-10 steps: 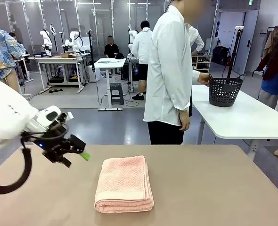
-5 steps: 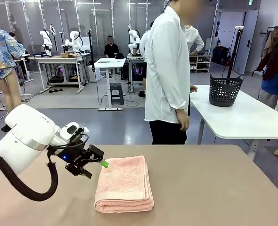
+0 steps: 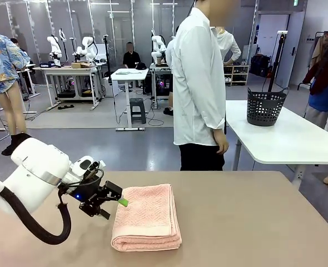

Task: Fold the towel.
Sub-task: Pick up the 100 cm Hotel Towel and place it on the left side of the table.

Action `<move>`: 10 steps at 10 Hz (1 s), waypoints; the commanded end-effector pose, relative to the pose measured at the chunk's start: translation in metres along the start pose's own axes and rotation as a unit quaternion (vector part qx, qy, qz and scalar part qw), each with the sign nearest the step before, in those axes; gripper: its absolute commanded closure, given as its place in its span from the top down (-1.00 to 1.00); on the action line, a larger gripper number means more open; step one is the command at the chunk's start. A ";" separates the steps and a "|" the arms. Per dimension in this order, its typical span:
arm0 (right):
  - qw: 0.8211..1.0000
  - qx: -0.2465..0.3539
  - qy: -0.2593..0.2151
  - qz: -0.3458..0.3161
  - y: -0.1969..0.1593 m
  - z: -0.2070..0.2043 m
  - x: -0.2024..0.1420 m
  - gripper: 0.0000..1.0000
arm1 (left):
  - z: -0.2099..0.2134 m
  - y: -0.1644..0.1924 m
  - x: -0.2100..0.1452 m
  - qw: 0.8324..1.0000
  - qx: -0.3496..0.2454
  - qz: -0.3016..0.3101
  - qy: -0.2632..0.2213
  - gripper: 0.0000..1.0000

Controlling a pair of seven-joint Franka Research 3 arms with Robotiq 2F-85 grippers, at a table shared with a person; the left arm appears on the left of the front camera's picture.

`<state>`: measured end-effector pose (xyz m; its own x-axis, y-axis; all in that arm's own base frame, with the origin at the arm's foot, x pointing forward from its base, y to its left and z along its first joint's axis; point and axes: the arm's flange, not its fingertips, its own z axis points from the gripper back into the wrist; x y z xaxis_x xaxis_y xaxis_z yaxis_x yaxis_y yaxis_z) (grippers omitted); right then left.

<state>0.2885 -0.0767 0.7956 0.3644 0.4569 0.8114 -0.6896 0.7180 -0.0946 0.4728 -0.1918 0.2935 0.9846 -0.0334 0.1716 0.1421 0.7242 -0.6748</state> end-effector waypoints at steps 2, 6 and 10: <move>1.000 -0.001 0.001 -0.002 0.000 0.000 0.000 1.00 | -0.018 0.007 -0.004 0.999 -0.052 -0.010 -0.005 1.00; 1.000 -0.001 0.001 -0.002 0.000 0.000 0.000 1.00 | -0.032 0.007 0.001 0.997 -0.077 0.006 -0.010 -0.19; 1.000 -0.001 0.001 -0.002 0.000 0.000 0.000 1.00 | -0.037 0.004 0.004 0.997 -0.075 0.004 -0.005 -1.00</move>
<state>0.2885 -0.0767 0.7956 0.3644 0.4570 0.8114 -0.6897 0.7179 -0.0946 0.4764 -0.2082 0.2711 0.9882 -0.0156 0.1527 0.1278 0.6341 -0.7626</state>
